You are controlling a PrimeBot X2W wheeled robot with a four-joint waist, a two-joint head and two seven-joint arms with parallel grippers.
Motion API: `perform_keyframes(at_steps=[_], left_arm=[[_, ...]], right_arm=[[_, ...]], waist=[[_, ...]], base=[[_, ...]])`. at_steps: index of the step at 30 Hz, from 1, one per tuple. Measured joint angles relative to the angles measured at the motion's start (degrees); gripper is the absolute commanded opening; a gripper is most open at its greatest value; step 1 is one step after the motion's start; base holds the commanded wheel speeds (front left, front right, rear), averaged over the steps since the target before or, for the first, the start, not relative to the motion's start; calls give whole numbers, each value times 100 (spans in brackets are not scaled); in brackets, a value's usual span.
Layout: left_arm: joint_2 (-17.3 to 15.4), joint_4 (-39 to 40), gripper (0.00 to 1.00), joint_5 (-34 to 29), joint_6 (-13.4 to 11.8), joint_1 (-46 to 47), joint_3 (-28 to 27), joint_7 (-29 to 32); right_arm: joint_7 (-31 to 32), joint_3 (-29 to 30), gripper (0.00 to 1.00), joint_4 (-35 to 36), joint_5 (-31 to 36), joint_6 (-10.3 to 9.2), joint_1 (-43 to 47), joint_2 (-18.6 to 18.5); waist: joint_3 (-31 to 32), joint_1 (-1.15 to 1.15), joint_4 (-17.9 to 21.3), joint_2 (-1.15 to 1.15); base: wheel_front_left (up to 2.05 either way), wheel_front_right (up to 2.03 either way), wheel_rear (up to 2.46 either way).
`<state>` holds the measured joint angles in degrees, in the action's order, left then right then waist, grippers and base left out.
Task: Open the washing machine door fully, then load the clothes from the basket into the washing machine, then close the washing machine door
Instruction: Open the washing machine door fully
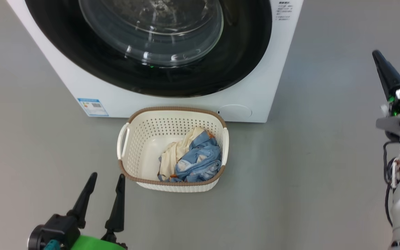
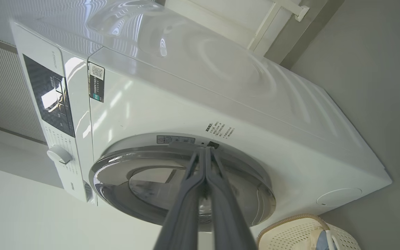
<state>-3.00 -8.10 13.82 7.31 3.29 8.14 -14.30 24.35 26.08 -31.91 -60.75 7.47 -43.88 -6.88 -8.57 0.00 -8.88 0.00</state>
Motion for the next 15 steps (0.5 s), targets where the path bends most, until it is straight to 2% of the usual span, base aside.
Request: perform_keyframes(at_steps=[8,15], left_arm=[[40,162,100,7,0,183,64,0],[62,341,100,8,0,353,98,0]], right_arm=[[751,291,0,-169,356,-7,-751,-4],[1065,569,0,-246,744,-7,-1301,51]], waist=[[-282,0,-149,0],[-511,0,-276,0]], base=[[0,0,0],[0,0,0]])
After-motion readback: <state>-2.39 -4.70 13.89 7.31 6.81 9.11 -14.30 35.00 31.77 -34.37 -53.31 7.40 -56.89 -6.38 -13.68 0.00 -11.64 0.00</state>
